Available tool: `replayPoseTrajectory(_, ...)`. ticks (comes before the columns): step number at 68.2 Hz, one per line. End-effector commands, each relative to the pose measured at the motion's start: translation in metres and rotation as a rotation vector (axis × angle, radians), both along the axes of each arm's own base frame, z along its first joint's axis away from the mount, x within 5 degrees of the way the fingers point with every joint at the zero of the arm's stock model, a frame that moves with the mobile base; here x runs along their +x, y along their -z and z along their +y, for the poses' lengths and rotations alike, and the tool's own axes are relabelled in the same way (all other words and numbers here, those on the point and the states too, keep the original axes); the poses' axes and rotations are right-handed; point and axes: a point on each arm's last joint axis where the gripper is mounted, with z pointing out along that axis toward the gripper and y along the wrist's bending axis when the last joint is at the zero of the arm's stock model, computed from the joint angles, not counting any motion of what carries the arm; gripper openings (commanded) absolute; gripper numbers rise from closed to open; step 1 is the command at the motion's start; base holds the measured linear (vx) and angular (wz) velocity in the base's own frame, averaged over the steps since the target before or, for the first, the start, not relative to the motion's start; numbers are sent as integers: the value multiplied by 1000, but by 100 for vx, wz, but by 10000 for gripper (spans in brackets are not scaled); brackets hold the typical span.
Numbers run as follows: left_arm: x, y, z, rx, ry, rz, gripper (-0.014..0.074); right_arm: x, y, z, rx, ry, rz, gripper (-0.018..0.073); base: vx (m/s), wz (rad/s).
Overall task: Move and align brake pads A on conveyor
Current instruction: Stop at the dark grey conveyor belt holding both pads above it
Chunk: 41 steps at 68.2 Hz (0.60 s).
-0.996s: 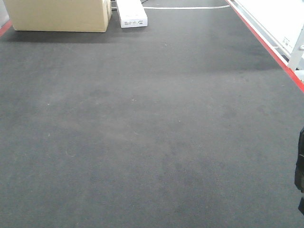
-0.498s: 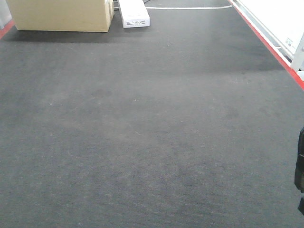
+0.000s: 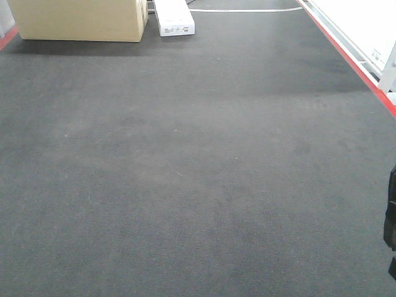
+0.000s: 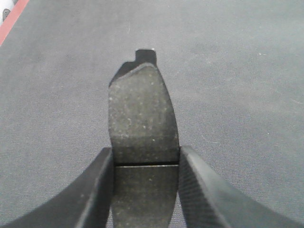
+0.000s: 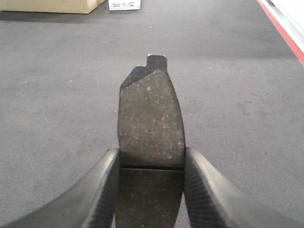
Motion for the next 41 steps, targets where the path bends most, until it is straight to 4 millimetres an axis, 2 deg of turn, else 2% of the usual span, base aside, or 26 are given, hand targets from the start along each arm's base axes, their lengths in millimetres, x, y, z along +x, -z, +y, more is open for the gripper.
replayPoseTrajectory(1,4,-17,-1,-5,3,-121,66,2,-18,0,14,2,-116,-6,0,0)
replayPoseTrajectory(25,5,-19,-1,-6,2,-139,66,2,-18,0,14,2,-116,-6,0,0)
replayPoseTrajectory(41,11,-30,-4,-22,36,-224,66,2,-18,0,14,2,-116,-6,0,0)
